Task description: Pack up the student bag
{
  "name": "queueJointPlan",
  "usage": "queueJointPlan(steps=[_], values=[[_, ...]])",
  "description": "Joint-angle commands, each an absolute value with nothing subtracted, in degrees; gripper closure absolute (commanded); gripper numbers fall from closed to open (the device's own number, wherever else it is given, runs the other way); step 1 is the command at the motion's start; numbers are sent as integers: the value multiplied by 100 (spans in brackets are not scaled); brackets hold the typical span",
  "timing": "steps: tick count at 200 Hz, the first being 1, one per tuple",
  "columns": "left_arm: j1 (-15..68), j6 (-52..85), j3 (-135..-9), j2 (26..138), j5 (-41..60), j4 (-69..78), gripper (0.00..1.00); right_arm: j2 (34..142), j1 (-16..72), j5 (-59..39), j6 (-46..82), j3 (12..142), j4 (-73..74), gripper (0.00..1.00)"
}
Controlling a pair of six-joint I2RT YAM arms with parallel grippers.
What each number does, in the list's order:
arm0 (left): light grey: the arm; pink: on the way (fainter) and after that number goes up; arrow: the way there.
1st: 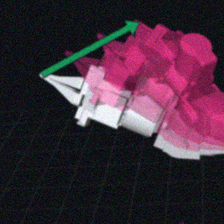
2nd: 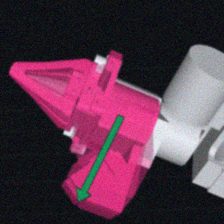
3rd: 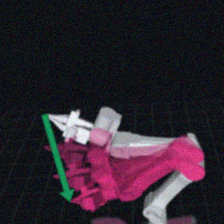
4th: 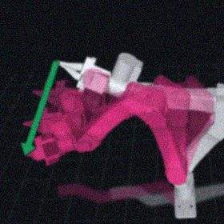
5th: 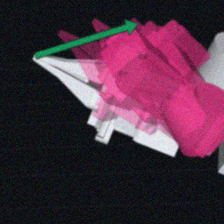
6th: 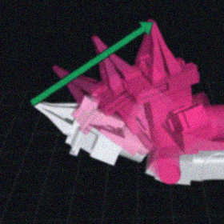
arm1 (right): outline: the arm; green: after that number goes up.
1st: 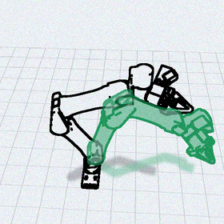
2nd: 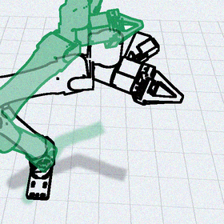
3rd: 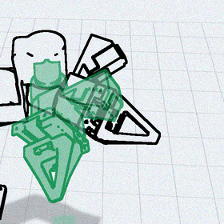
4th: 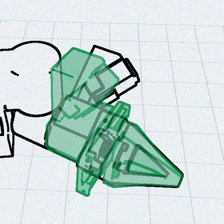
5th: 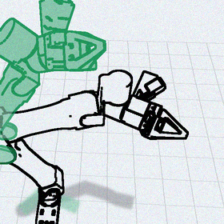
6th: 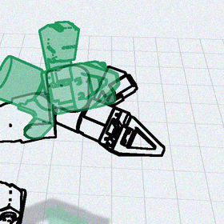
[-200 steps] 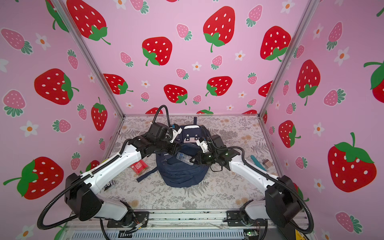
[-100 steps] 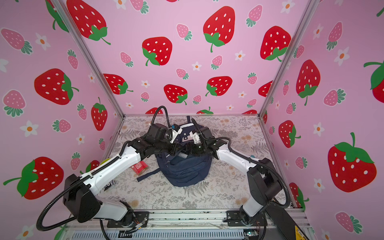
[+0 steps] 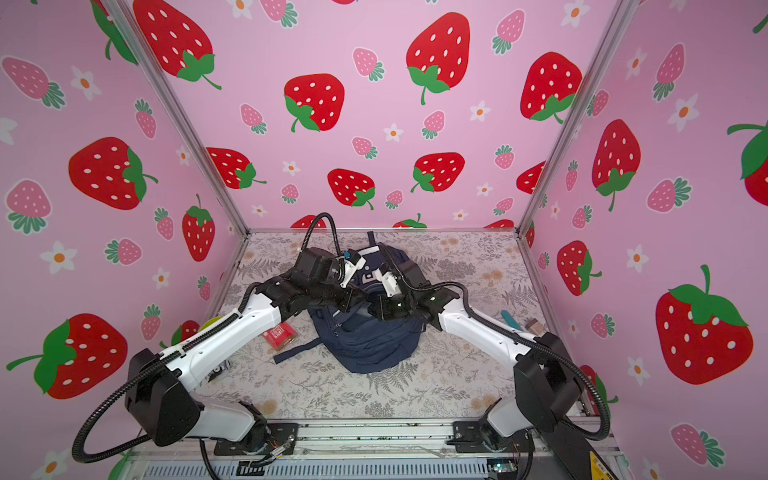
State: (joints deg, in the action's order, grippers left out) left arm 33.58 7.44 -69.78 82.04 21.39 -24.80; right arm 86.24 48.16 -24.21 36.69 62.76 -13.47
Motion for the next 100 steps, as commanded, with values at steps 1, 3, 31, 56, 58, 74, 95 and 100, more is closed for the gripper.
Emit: queueJointPlan(steps=[1,3,31,56,58,74,95,100], values=[[3384,786,-7058,7993,2584,-2188,100,8868,4978,-2516,3830,6229,-931,88],[3384,788,-7058,7990,2584,-2186,100,8895,4982,-2525,3849,6237,-890,88],[3382,772,-7057,7961,2566,-2290,100,9231,5004,-2409,3879,6513,-828,88],[3379,712,-7019,7878,2580,-2382,100,9373,4937,-1798,3813,6614,-1091,89],[3383,708,-7004,7865,2570,-2382,100,9372,4932,-1759,3814,6617,-1108,89],[3360,694,-6919,7774,2551,-2388,100,9434,4874,-1409,3796,6645,-1255,89],[3335,698,-6831,7697,2549,-2380,100,9451,4805,-1040,3788,6651,-1437,90],[3320,703,-6814,7683,2556,-2382,100,9433,4786,-995,3788,6636,-1446,90]])
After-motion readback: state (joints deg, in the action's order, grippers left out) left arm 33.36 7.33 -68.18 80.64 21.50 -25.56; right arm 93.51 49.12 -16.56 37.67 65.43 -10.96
